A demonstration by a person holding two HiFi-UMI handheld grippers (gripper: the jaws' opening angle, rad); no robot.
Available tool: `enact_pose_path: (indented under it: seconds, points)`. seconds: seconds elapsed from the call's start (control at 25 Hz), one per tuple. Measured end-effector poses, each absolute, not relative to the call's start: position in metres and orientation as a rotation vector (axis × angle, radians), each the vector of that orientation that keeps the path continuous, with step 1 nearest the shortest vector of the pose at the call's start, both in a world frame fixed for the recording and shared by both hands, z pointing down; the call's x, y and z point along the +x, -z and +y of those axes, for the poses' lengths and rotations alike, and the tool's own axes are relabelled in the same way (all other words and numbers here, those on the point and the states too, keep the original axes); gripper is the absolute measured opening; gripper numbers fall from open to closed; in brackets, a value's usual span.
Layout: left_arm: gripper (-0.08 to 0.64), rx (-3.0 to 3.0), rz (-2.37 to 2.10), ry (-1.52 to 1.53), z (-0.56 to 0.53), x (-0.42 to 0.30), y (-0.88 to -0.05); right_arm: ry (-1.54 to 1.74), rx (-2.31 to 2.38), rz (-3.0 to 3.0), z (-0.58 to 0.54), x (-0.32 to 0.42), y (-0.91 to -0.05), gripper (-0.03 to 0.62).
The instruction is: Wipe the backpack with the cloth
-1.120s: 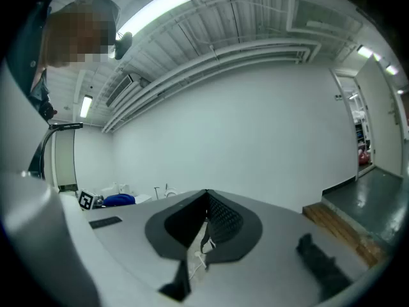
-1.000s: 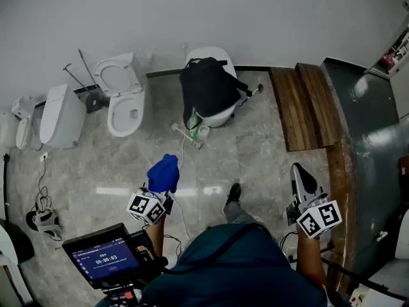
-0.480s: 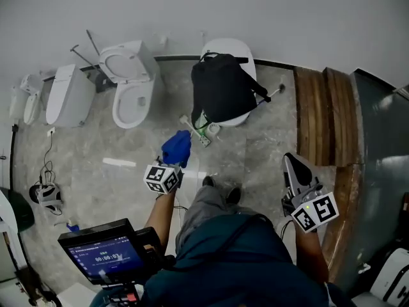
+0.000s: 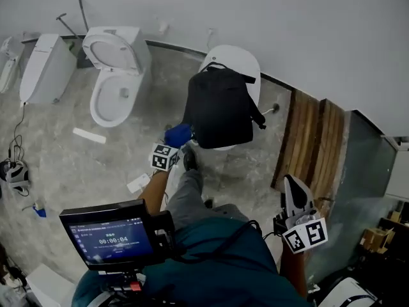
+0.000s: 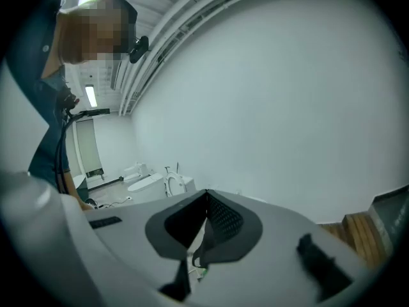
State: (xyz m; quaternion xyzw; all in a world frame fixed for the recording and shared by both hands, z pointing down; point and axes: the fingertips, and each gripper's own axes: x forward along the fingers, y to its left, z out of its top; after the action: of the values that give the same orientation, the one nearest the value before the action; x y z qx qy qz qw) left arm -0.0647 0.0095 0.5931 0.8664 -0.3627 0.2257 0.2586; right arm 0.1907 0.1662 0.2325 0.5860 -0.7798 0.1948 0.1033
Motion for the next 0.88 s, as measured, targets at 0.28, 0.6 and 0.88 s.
enact_pose_path:
  seconds: [0.28, 0.6, 0.88]
  points:
    - [0.058, 2.242, -0.916, -0.823, -0.087, -0.053, -0.680, -0.730, 1.622, -2.232, 0.070, 0.190, -0.281, 0.000]
    - [0.058, 2.146, -0.885, -0.974, -0.119, -0.040, -0.730, -0.848, 1.411, -2.263, -0.005, 0.182, -0.328, 0.000]
    - [0.058, 2.076, -0.891, -1.089, -0.120, -0.027, -0.765, -0.915, 1.274, -2.281, -0.026, 0.196, -0.366, 0.000]
